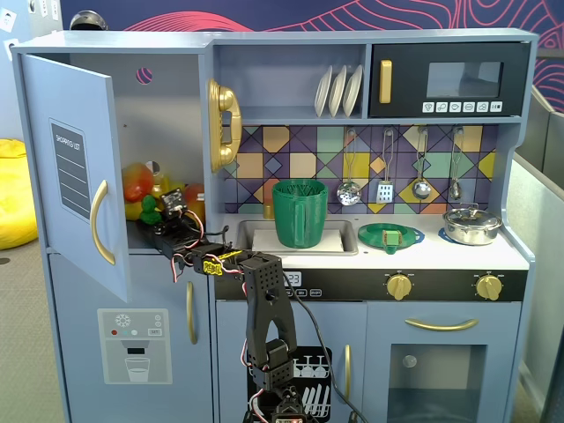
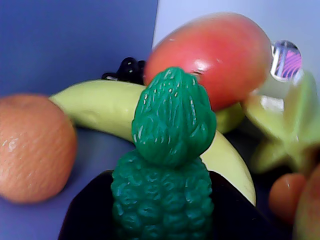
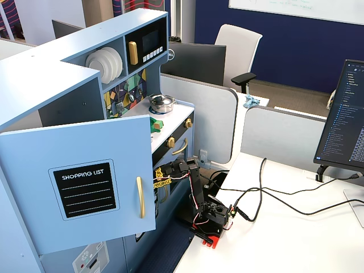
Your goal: Pick up the green pineapple from the left cabinet and place it in the green recipient
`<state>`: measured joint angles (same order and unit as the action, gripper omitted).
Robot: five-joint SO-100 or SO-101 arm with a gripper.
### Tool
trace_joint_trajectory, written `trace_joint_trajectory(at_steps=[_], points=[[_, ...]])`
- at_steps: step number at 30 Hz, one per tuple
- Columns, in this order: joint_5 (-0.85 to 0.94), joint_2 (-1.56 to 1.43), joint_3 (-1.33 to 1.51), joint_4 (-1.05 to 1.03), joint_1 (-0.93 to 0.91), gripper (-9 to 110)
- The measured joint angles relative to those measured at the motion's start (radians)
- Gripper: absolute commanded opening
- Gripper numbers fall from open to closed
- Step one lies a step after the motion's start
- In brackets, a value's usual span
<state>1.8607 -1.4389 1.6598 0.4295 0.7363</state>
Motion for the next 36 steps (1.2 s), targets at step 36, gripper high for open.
trace_joint_trajectory(at_steps=[36], points=[[0.060,-1.301,0.279,-1.037,-0.647,0]])
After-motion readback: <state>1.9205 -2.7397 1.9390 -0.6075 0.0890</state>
